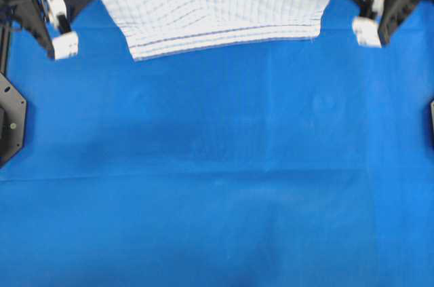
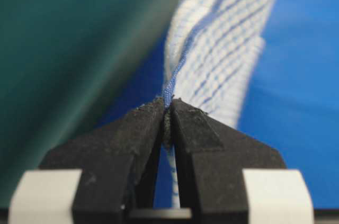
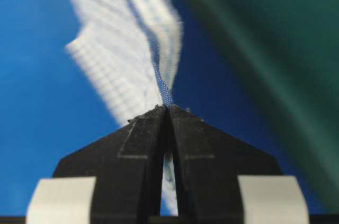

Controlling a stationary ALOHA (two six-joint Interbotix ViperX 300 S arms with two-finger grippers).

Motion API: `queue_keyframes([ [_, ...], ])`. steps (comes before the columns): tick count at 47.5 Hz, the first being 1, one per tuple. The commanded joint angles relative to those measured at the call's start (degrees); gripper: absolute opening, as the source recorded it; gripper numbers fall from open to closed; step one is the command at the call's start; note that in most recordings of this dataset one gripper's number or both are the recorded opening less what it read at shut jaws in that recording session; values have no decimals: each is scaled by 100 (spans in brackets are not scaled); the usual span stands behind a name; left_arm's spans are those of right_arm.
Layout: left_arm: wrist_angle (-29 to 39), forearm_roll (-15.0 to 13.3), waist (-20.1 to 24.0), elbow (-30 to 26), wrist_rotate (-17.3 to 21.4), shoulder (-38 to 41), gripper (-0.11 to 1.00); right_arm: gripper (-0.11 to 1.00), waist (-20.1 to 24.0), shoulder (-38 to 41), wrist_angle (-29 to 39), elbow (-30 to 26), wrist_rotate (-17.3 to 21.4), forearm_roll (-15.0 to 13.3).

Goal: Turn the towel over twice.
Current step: 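Lift the held corners up and pull them away from the table, then swing the held edge down toward the near side, flipping the towel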

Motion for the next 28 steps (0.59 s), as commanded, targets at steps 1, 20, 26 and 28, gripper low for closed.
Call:
queue_keyframes([
  [1,308,-9,-325,-44,0,-26,4,5,378,-132,185,35,105,18],
  [20,1107,-18,-1881,396,-422,492,4,5,1881,26,114,870,853,79],
  [26,1107,-18,-2408,457,-835,738,4,5,2312,281,-53,1046,1301,88],
  [28,1107,-18,-2566,457,-976,826,4,5,2452,378,-123,1072,1441,88],
])
